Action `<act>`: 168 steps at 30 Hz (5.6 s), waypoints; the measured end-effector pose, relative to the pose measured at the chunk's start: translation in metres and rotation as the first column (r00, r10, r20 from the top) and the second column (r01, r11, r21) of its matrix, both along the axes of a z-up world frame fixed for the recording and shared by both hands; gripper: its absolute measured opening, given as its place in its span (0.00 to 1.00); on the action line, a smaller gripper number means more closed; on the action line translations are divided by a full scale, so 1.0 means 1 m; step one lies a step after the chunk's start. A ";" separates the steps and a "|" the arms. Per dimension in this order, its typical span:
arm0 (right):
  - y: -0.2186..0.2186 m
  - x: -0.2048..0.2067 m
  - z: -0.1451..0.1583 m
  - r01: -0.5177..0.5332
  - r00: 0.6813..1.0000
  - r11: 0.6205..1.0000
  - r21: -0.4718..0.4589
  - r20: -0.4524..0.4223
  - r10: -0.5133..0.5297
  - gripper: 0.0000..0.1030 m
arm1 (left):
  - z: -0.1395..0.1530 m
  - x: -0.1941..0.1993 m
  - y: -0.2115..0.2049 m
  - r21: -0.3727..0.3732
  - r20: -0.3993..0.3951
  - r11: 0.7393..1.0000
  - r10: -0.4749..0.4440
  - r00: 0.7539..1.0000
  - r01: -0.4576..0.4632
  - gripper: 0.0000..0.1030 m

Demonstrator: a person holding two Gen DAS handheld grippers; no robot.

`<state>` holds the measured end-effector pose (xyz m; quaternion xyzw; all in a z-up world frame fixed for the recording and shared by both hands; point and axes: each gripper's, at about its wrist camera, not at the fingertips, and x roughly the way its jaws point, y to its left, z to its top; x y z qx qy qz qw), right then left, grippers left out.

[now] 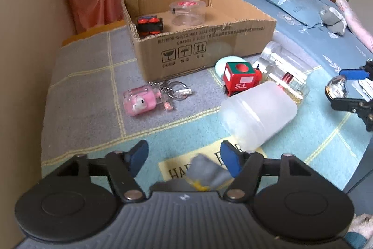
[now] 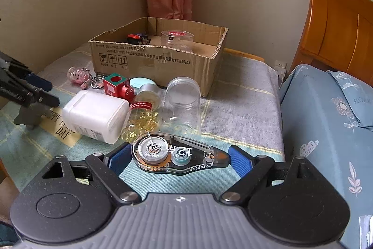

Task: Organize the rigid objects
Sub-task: 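Grasp correction-tape dispenser with right gripper while left gripper lifts cat figurine, then carry cat figurine and tape dispenser into box and open both grippers, then move left gripper toward white plastic container while right gripper withdraws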

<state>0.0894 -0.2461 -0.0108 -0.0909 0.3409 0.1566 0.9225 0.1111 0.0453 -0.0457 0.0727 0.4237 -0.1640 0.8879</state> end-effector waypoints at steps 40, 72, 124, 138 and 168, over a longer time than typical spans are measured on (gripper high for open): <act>0.016 0.005 0.014 -0.052 0.998 0.999 0.001 0.039 0.052 0.89 | -0.003 -0.007 -0.005 -0.066 -0.059 0.988 0.135 0.989 -0.139 0.69; 0.069 0.156 0.075 -0.086 0.992 0.996 0.019 0.092 0.084 1.00 | 0.069 0.094 -0.009 -0.102 0.148 0.986 0.149 0.978 -0.135 0.98; 0.012 -0.010 -0.023 0.125 0.991 0.992 0.009 0.051 -0.125 1.00 | -0.011 0.006 -0.085 -0.046 0.056 0.997 0.067 0.996 -0.064 0.99; 0.041 -0.012 -0.048 0.025 1.000 0.997 -0.075 -0.009 -0.026 1.00 | -0.001 0.010 -0.078 -0.109 0.057 0.993 0.045 0.997 -0.039 0.99; 0.024 -0.004 -0.035 -0.128 0.992 0.991 -0.041 -0.020 0.127 1.00 | -0.024 0.017 -0.057 0.017 0.097 0.999 0.027 0.995 -0.029 0.99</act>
